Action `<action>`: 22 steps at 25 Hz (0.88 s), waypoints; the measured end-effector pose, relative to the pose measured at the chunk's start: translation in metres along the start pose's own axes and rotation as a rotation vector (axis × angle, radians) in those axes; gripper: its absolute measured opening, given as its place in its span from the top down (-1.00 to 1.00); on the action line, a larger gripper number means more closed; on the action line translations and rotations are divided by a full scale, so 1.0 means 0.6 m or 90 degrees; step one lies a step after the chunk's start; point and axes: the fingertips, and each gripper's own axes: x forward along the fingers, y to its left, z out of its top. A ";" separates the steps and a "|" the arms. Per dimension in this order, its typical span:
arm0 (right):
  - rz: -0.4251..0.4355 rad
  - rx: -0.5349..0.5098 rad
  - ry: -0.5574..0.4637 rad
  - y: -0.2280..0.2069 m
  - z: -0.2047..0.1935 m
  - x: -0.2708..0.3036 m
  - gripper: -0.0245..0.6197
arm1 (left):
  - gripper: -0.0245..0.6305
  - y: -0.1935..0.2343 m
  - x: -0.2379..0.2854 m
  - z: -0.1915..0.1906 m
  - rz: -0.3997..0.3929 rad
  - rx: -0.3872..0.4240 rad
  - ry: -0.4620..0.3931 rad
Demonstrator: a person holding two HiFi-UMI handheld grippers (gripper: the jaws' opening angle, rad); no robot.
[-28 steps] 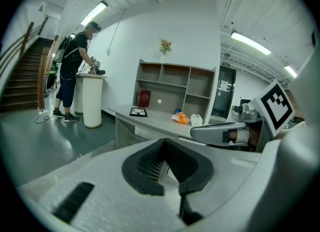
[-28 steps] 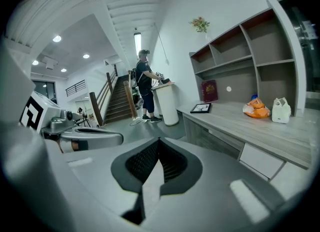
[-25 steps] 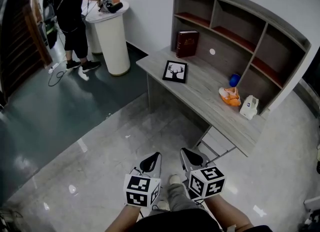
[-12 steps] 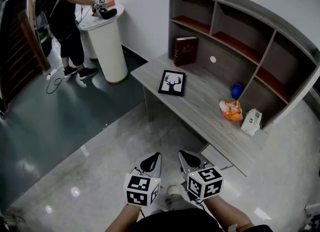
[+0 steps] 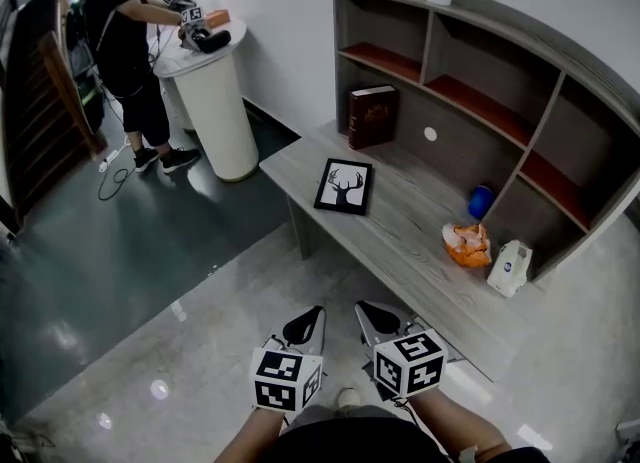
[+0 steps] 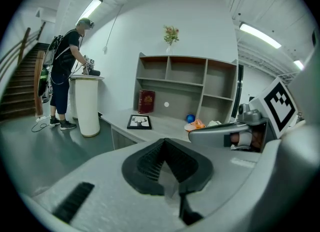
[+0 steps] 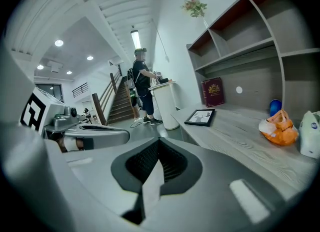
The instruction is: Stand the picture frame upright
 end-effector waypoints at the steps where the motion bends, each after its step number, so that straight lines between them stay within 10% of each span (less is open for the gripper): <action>1: 0.001 -0.001 -0.001 -0.005 0.004 0.005 0.93 | 0.93 0.003 0.006 0.003 0.000 -0.002 -0.001; 22: -0.057 0.015 0.008 -0.068 0.054 0.130 0.93 | 0.93 0.101 0.111 0.047 -0.040 0.025 0.022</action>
